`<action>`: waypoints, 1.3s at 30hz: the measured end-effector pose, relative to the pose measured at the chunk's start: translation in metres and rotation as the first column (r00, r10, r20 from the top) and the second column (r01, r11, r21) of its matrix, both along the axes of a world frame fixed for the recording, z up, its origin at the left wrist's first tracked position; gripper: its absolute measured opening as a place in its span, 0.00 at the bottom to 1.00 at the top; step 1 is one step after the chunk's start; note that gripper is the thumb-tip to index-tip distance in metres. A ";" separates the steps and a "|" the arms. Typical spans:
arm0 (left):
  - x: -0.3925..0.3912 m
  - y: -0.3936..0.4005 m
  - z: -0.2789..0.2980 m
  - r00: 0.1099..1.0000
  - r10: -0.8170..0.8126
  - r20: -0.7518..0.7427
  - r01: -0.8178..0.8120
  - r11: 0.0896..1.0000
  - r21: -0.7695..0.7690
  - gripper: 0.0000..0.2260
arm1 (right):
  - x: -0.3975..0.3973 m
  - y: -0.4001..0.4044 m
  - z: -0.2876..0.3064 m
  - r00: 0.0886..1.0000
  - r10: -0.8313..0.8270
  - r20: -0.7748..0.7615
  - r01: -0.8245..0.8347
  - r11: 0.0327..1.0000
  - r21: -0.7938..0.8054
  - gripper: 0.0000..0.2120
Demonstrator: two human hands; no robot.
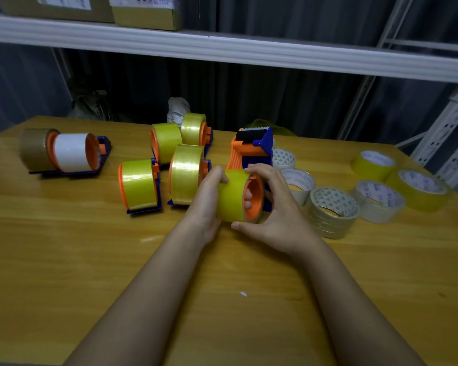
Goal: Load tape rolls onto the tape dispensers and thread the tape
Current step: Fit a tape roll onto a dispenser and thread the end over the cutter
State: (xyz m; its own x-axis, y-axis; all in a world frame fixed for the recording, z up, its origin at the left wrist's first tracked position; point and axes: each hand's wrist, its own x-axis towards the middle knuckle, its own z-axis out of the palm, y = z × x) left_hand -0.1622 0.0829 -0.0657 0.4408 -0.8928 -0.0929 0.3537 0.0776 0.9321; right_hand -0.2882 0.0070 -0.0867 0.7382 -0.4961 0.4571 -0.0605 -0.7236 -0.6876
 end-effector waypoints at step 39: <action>-0.004 -0.001 -0.001 0.998 0.012 0.069 -0.011 1.000 -0.022 0.16 | -0.003 0.001 0.002 0.999 -0.029 0.029 0.030 0.999 -0.021 0.45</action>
